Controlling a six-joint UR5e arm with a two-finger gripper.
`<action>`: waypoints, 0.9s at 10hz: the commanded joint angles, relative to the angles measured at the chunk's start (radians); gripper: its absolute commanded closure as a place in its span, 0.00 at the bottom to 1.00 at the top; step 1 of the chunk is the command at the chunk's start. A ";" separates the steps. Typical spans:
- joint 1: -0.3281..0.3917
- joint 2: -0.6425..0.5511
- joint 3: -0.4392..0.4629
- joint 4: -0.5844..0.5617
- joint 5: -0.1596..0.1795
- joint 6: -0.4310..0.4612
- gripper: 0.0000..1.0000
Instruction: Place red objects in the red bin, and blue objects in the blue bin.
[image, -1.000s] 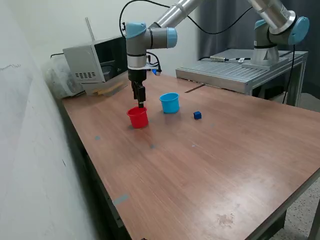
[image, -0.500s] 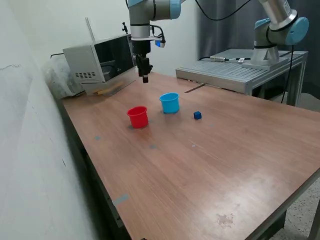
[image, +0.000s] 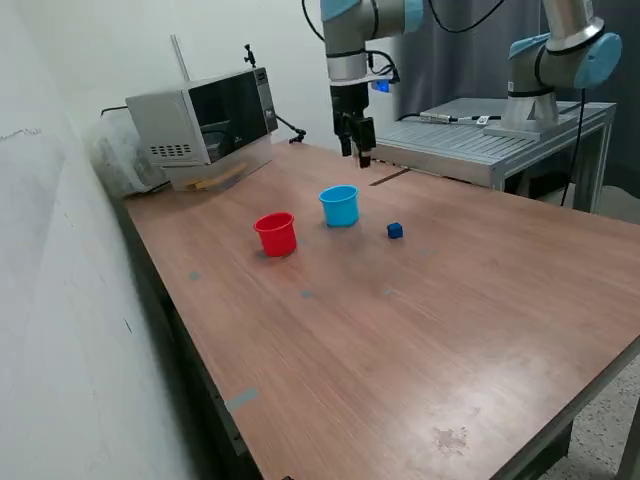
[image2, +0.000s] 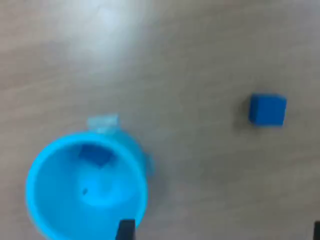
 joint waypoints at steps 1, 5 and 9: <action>0.037 0.001 0.103 -0.066 0.000 0.012 0.00; 0.116 0.081 0.087 -0.087 -0.036 0.127 0.00; 0.118 0.145 0.066 -0.113 -0.074 0.252 0.00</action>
